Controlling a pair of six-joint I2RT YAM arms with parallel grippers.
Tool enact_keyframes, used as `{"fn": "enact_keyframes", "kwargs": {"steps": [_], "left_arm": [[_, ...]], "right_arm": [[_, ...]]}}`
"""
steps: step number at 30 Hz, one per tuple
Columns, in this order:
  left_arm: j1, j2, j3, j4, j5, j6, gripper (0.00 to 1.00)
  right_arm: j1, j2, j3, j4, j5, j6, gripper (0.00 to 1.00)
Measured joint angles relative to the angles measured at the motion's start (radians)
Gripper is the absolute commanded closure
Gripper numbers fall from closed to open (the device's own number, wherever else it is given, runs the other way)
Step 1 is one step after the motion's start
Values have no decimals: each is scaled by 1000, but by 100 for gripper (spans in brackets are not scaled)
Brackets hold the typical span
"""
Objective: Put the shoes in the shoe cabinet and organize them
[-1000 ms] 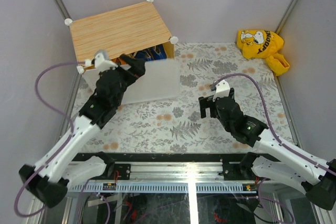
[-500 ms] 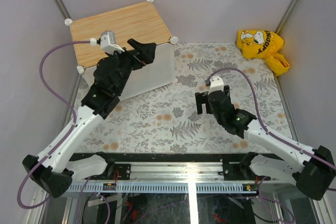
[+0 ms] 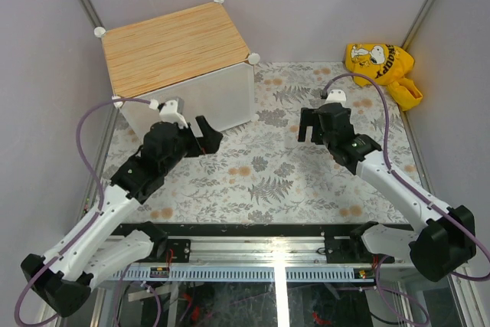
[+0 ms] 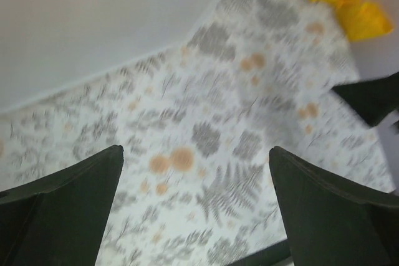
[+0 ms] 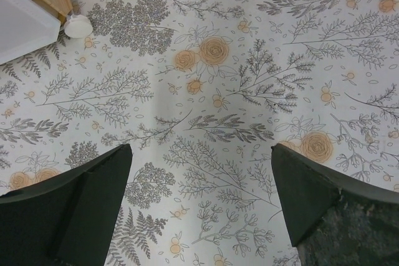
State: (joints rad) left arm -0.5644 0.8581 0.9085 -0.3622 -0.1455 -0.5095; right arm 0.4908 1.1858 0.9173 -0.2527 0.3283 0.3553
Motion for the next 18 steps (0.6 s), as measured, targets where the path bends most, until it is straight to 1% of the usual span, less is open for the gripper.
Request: {"fn": "enact_keyframes", "kwargs": {"steps": [3,5,11,18], "left_arm": [[-19,2,-72,-52,0,2,0],[-32,14,-89,-72,-6,4,0],[-52,50,-88,-75,-19,14,0],[-52,55,-88,-78,-25,19,0]], "right_arm": [[0,0,19,-31,3,2,1],[0,-2,24,-45,4,4,1],[0,-33,24,-72,11,11,1],[0,-82,15,-72,21,11,1]]}}
